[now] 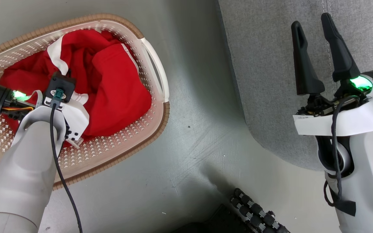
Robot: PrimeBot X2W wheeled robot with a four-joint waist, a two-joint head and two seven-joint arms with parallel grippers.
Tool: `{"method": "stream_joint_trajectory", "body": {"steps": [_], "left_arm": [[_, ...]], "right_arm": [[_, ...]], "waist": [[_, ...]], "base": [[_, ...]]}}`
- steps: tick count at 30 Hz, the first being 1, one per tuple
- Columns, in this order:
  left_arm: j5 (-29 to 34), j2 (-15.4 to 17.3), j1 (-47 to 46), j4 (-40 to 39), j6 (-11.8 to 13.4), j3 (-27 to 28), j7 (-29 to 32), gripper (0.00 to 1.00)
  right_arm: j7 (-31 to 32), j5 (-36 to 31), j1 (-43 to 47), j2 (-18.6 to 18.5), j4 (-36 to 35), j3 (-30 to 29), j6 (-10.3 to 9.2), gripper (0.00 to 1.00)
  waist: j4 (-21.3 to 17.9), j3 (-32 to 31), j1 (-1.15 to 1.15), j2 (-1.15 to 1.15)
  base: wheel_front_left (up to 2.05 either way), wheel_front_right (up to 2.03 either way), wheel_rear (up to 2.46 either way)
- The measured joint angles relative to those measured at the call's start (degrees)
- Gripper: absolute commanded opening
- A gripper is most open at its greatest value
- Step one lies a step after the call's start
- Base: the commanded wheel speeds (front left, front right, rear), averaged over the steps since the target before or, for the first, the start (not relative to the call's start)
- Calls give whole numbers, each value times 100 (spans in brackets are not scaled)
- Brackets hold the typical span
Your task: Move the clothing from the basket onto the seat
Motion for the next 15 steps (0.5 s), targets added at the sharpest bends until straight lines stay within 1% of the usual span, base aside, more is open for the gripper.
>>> {"method": "stream_joint_trajectory", "body": {"steps": [8,15], "left_arm": [[-100,-29,58,-289,-141,-5,-165,0],[-256,-63,282,-783,-202,44,-248,0]], "right_arm": [[0,-63,-132,0,127,-68,0,100],[0,-158,-195,-1,212,-135,0,100]], "waist": [[119,-157,0,0],[245,-357,0,0]], "base": [[0,0,0],[0,0,0]]}}
